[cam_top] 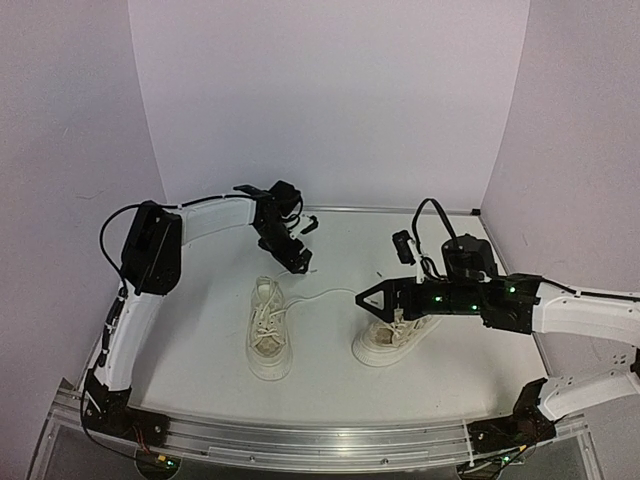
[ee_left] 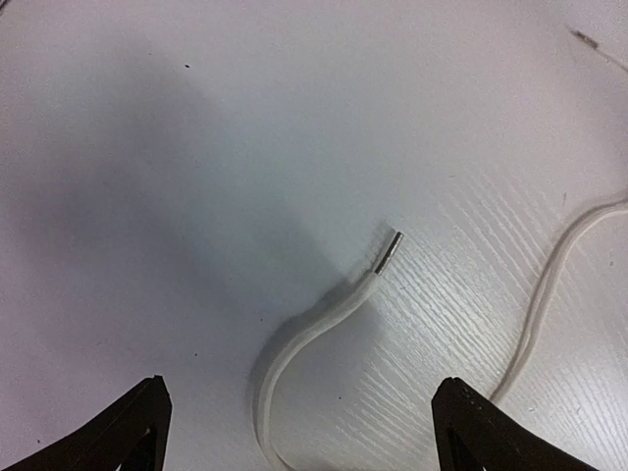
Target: Tie the shoes
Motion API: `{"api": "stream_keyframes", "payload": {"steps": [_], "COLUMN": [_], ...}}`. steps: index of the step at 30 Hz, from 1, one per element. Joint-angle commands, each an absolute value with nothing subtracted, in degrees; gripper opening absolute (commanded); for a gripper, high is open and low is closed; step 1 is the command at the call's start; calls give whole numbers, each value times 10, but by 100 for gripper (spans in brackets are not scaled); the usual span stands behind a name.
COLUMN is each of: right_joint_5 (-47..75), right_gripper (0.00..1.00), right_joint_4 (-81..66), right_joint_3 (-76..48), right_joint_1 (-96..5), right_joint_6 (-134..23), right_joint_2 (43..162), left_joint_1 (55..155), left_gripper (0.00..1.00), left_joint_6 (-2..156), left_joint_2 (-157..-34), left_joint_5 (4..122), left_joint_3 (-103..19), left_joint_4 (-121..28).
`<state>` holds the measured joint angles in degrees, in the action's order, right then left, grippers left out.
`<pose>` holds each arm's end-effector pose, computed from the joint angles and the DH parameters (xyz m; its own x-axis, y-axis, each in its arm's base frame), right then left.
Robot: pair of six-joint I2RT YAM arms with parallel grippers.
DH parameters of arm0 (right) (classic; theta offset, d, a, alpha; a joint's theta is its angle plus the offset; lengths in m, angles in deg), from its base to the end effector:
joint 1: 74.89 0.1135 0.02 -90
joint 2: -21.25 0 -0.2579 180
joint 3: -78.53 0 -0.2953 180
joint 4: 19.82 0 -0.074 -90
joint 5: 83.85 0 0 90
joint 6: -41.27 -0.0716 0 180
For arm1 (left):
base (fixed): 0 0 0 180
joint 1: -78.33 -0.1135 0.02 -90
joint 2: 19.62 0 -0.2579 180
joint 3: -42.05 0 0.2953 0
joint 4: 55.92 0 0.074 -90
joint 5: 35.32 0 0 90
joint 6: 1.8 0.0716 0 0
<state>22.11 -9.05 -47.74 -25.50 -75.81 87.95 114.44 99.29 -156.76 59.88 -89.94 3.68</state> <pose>0.2041 0.2683 0.2266 -0.6402 -0.0742 -0.7646 -0.6765 0.5262 0.5153 0.4527 -0.3383 0.1310 -0.5982 0.6735 -0.4344 0.7472 0.6647 0.0016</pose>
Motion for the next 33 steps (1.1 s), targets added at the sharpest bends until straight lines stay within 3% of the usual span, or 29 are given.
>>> {"api": "stream_keyframes", "payload": {"steps": [1,7,15,28,33], "right_joint_5": [211,217,216,216,213], "right_gripper": [98,98,98,98,98], "right_joint_4": [-91,-91,-91,-88,-87], "right_joint_3": [-481,-476,-478,-474,-469], "right_joint_1": [-259,-260,-261,-261,-260], "right_joint_6": [-762,-763,-769,-773,-770], "right_joint_2": [871,879,874,874,880], "left_joint_1": [1159,1166,1166,1159,1164], "left_gripper": [93,80,52,44,22], "left_joint_6": [1053,1067,1065,1061,1065], "left_joint_2": [-1607,-1629,-1674,-1695,-1668], "left_joint_5": [556,579,620,650,636], "left_joint_3": [-973,-989,-1045,-1030,-996], "left_joint_4": [86,86,121,133,130]}}
